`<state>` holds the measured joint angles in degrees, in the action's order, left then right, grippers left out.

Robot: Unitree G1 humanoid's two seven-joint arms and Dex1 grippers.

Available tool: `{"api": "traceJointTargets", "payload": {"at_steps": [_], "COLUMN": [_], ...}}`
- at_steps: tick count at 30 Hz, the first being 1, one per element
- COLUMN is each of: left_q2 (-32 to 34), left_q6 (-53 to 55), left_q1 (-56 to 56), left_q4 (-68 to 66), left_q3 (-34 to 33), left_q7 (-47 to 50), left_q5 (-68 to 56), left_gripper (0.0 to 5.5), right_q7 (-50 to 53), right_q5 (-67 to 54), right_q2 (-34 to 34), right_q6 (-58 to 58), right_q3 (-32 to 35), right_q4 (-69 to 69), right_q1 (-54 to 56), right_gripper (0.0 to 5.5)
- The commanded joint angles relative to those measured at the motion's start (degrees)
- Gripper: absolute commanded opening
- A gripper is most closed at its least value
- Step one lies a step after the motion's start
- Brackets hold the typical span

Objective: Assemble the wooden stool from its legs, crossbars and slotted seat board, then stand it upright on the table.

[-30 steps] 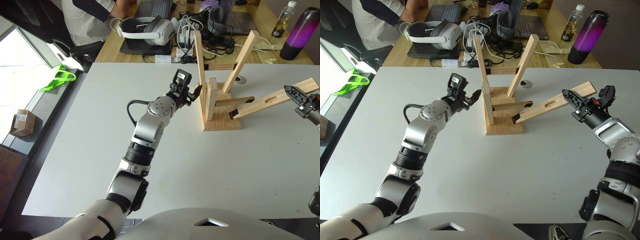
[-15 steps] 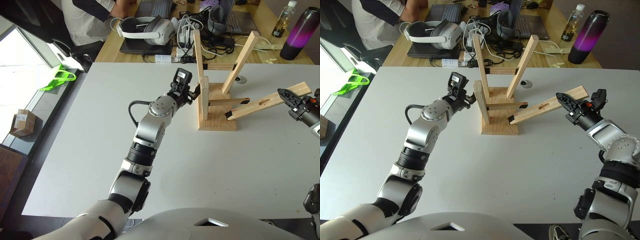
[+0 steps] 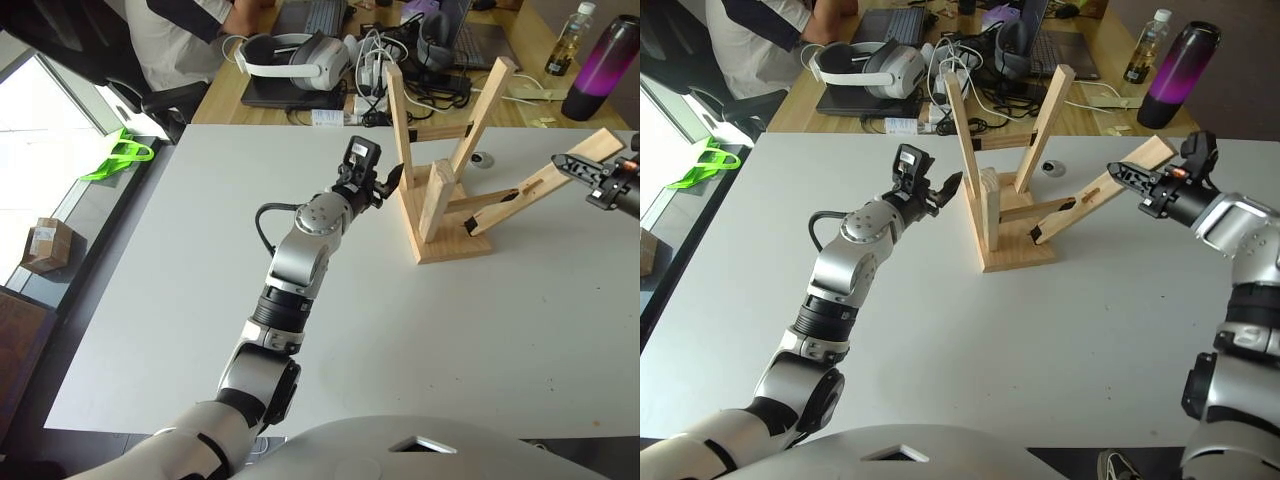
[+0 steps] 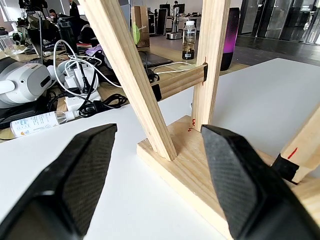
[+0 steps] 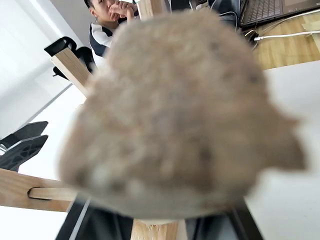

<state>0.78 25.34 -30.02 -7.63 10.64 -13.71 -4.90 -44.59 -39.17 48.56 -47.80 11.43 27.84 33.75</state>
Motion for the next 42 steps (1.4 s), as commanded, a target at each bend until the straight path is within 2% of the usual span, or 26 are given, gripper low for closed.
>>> {"api": "traceJointTargets", "payload": {"at_steps": [1, 7, 11, 15, 19, 29, 37, 42], "left_q2": [-0.5, -1.1, -1.3, -1.3, -1.4, -4.1, -4.8, -4.6], "left_q6": [-1.2, -1.8, -2.3, -2.7, -3.1, -5.6, -6.1, -5.6], "left_q1": [0.2, 0.2, 0.0, 0.0, -0.1, -1.0, -1.1, -0.8], "left_q4": [-1.0, -1.3, -1.7, -1.7, -2.0, -4.6, -4.9, -4.3], "left_q3": [-0.2, -0.2, -0.4, -0.5, -0.2, -0.4, -1.0, -1.3], "left_q7": [0.5, 0.8, 0.7, 0.4, 0.4, 2.5, 3.1, 3.0], "left_q5": [0.8, 1.0, 0.9, 0.8, 1.2, 1.3, 1.1, 0.9], "left_gripper": [3.10, 3.10, 3.10, 3.10, 3.10, 3.10, 3.10, 3.10], "right_q7": [-2.9, -11.4, -24.8, -31.5, -31.7, -28.6, -25.4, -23.3], "right_q5": [16.5, 22.7, 19.8, 21.6, 24.5, 27.1, 26.2, 27.2], "right_q2": [3.3, 1.0, 0.5, -0.1, -1.5, -2.8, -3.3, -2.4], "right_q6": [1.1, 10.5, 17.0, 24.0, 32.1, 38.4, 36.9, 37.7], "right_q3": [-14.2, -20.8, -19.2, -19.2, -19.9, -21.2, -21.6, -24.0], "right_q4": [14.5, 23.1, 25.3, 28.9, 30.0, 26.3, 17.8, 13.5], "right_q1": [7.4, 11.7, 9.5, 8.4, 9.9, 4.4, -1.8, -7.0], "right_gripper": [1.00, 1.00, 1.02, 1.02, 1.02, 1.12, 1.20, 1.22]}}
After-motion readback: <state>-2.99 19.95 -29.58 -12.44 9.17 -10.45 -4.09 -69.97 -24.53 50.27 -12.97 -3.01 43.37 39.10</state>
